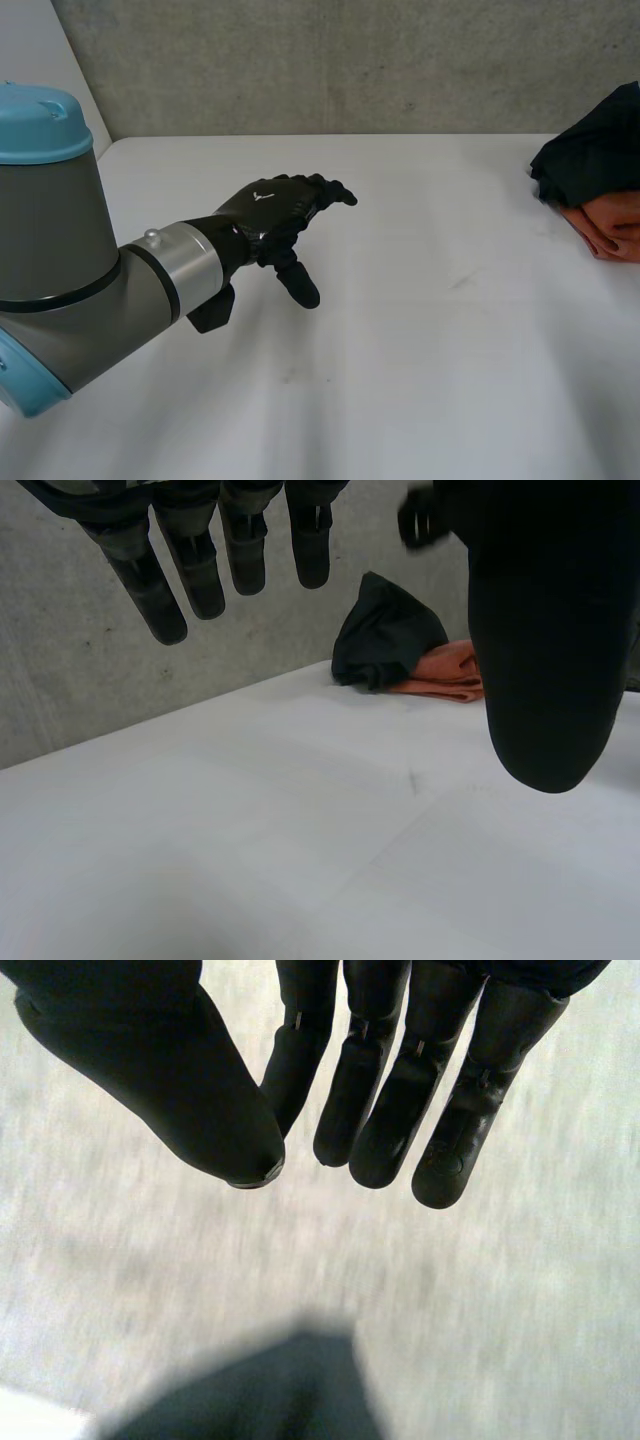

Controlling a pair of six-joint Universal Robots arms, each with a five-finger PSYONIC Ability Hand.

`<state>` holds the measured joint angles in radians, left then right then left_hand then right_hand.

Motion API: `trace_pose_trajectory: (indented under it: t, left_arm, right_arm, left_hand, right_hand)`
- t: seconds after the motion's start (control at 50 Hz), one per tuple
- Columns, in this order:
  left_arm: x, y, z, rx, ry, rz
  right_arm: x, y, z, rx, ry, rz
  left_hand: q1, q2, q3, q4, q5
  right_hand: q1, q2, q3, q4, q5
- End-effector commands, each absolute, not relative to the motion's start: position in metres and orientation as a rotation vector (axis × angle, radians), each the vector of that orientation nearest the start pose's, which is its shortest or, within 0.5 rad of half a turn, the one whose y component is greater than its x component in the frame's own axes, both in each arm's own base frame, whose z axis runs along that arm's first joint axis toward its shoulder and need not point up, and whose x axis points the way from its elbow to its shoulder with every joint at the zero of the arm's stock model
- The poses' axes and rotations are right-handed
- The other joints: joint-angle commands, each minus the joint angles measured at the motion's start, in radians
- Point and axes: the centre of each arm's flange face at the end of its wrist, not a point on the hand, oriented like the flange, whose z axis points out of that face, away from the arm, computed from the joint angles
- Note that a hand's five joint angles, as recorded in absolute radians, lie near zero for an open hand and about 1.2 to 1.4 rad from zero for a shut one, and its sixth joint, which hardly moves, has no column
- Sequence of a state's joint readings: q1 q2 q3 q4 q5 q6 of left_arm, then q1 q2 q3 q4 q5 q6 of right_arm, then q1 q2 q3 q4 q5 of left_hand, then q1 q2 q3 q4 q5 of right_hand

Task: Fold the laundry.

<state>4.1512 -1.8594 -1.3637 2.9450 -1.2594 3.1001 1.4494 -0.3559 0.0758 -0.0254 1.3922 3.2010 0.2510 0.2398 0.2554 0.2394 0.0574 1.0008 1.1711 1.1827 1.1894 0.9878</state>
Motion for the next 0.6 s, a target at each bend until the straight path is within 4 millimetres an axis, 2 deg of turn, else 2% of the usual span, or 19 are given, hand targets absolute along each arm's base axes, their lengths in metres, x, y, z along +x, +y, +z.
trace_pose_trajectory:
  t: [0.02,0.06,0.1,0.16,0.18,0.24,0.3,0.32,0.36,0.42,0.44,0.5,0.52,0.6]
  left_arm:
    - [-0.316,-0.205,0.264,-0.777,-1.962,1.421]
    - [-0.316,-0.204,0.265,-0.776,-1.958,1.422]
    - [-0.316,-0.205,0.265,-0.778,-1.957,1.425]
    - [-0.316,-0.205,0.266,-0.774,-1.959,1.426]
    - [-0.316,-0.205,0.266,-0.774,-1.956,1.429]
    - [-0.315,-0.206,0.267,-0.771,-1.956,1.434]
    - [-0.313,-0.208,0.271,-0.759,-1.954,1.457]
    - [-0.311,-0.21,0.273,-0.749,-1.957,1.471]
    - [-0.307,-0.213,0.281,-0.724,-1.95,1.523]
    - [-0.3,-0.219,0.293,-0.677,-1.93,1.618]
    - [-0.298,-0.221,0.296,-0.663,-1.926,1.643]
    - [-0.289,-0.229,0.305,-0.597,-1.918,1.749]
    - [-0.287,-0.231,0.307,-0.579,-1.917,1.774]
    - [-0.273,-0.24,0.317,-0.477,-1.915,1.903]
  right_arm:
    - [0.109,-0.515,0.37,-0.117,1.519,-2.617]
    - [0.11,-0.513,0.371,-0.117,1.522,-2.609]
    - [0.11,-0.515,0.361,-0.111,1.575,-2.573]
    - [0.11,-0.515,0.339,-0.109,1.701,-2.49]
    - [0.111,-0.514,0.323,-0.115,1.803,-2.423]
    - [0.114,-0.51,0.304,-0.15,1.941,-2.353]
    - [0.14,-0.497,0.286,-0.266,2.071,-2.286]
    - [0.151,-0.491,0.274,-0.309,2.126,-2.235]
    - [0.159,-0.481,0.266,-0.352,2.18,-2.184]
    - [0.167,-0.453,0.281,-0.382,2.2,-2.152]
    - [0.167,-0.438,0.287,-0.386,2.209,-2.138]
    - [0.174,-0.415,0.297,-0.402,2.181,-2.149]
    - [0.184,-0.4,0.296,-0.431,2.151,-2.152]
    - [0.206,-0.363,0.299,-0.494,2.064,-2.175]
  left_hand:
    - [-0.014,-0.003,-0.018,-0.002,0.005]
    - [-0.014,-0.003,-0.018,-0.002,0.005]
    - [-0.017,-0.006,-0.021,-0.005,0.002]
    - [-0.017,-0.006,-0.021,-0.005,0.002]
    - [-0.017,-0.006,-0.021,-0.005,0.002]
    - [-0.017,-0.006,-0.021,-0.005,0.002]
    - [-0.023,-0.012,-0.027,-0.011,-0.004]
    - [-0.026,-0.014,-0.03,-0.014,-0.007]
    - [-0.026,-0.015,-0.03,-0.014,-0.007]
    - [-0.029,-0.017,-0.033,-0.017,-0.01]
    - [-0.029,-0.017,-0.033,-0.017,-0.01]
    - [-0.032,-0.02,-0.036,-0.02,-0.013]
    - [-0.035,-0.023,-0.039,-0.023,-0.015]
    - [-0.043,-0.032,-0.048,-0.032,-0.024]
  right_hand:
    - [0.395,0.225,0.214,0.207,0.234]
    - [0.395,0.225,0.214,0.207,0.234]
    - [0.373,0.203,0.191,0.185,0.212]
    - [-0.753,-0.924,-0.935,-0.942,-0.915]
    - [-0.826,-0.997,-1.008,-1.015,-0.988]
    - [-0.826,-0.997,-1.008,-1.015,-0.988]
    - [-0.826,-0.997,-1.008,-1.015,-0.988]
    - [-0.826,-0.997,-1.008,-1.015,-0.988]
    - [-0.826,-0.997,-1.008,-1.015,-0.988]
    - [-0.826,-0.997,-1.008,-1.015,-0.988]
    - [-0.826,-0.997,-1.008,-1.015,-0.988]
    - [-0.826,-0.997,-1.008,-1.015,-0.988]
    - [-0.826,-0.997,-1.008,-1.015,-0.988]
    - [-0.826,-0.997,-1.008,-1.015,-0.988]
